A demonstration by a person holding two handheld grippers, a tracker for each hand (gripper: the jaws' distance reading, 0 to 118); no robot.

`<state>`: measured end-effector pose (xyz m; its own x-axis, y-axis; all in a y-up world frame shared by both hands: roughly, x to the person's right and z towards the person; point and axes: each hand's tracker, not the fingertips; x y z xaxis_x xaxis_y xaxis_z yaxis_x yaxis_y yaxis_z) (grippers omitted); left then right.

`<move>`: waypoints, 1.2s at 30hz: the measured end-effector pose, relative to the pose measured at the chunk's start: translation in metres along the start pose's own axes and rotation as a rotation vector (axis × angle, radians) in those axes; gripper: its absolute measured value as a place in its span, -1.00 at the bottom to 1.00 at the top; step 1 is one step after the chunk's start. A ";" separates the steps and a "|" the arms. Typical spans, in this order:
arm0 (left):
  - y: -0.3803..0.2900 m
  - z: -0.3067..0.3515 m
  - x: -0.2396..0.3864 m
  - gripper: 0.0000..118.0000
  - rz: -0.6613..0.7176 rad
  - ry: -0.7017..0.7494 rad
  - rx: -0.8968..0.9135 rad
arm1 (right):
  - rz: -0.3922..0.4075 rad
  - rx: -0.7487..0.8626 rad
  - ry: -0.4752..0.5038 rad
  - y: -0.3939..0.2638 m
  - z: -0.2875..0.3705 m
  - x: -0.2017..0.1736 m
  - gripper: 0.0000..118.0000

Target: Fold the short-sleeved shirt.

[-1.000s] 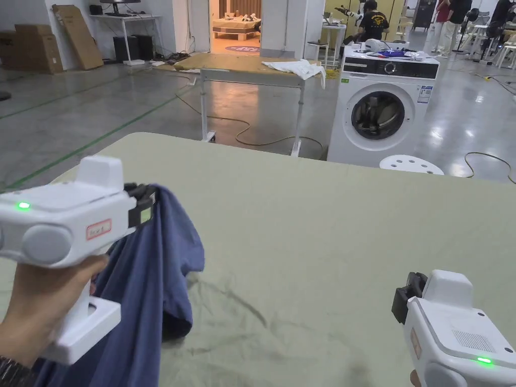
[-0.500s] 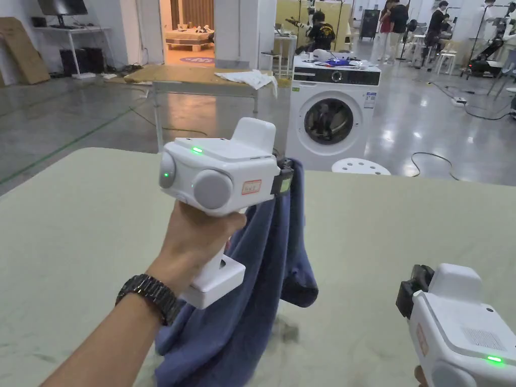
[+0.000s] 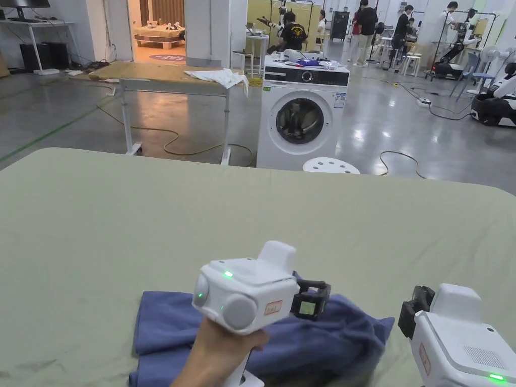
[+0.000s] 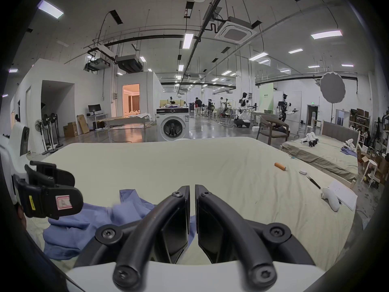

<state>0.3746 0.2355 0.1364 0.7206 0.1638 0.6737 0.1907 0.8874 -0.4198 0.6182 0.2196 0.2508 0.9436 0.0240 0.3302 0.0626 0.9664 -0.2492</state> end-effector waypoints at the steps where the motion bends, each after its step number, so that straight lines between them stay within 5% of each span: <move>1: -0.003 0.006 -0.006 0.38 0.019 0.013 0.014 | 0.004 0.000 0.005 0.000 -0.001 -0.002 -0.93; 6: -0.014 0.048 -0.038 0.36 0.078 0.213 0.136 | 0.033 0.028 0.047 0.008 0.001 -0.019 -0.92; 8: -0.019 0.067 -0.049 0.21 0.093 0.308 0.199 | 0.045 0.046 0.064 0.011 0.001 -0.028 -0.92; 12: -0.030 0.099 -0.069 -0.98 0.111 0.467 0.269 | 0.059 0.090 0.084 0.015 0.003 -0.048 -0.93; 21: -0.053 0.130 -0.104 -1.00 0.095 0.611 0.216 | 0.056 0.115 0.134 0.018 0.000 -0.074 -0.93; 29: -0.057 0.062 -0.221 -1.00 0.336 0.540 -0.134 | 0.067 0.061 0.131 0.011 -0.012 -0.065 -0.93; 30: -0.057 0.048 -0.236 -0.95 0.350 0.516 -0.178 | 0.070 0.051 0.125 0.009 -0.015 -0.062 -0.93; 32: -0.058 0.025 -0.254 -0.53 0.375 0.500 -0.247 | 0.076 0.035 0.113 0.006 -0.018 -0.057 -0.93; 34: -0.062 0.001 -0.270 0.30 0.424 0.488 -0.299 | 0.082 0.017 0.096 0.001 -0.022 -0.047 -0.93; 36: -0.067 -0.014 -0.280 0.50 0.427 0.500 -0.327 | 0.089 -0.005 0.071 -0.003 -0.027 -0.037 -0.93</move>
<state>0.1697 0.1241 -0.0329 0.9798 0.1805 0.0855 -0.0417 0.6038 -0.7960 0.5918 0.2086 0.2152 0.9661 0.0917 0.2414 -0.0213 0.9600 -0.2793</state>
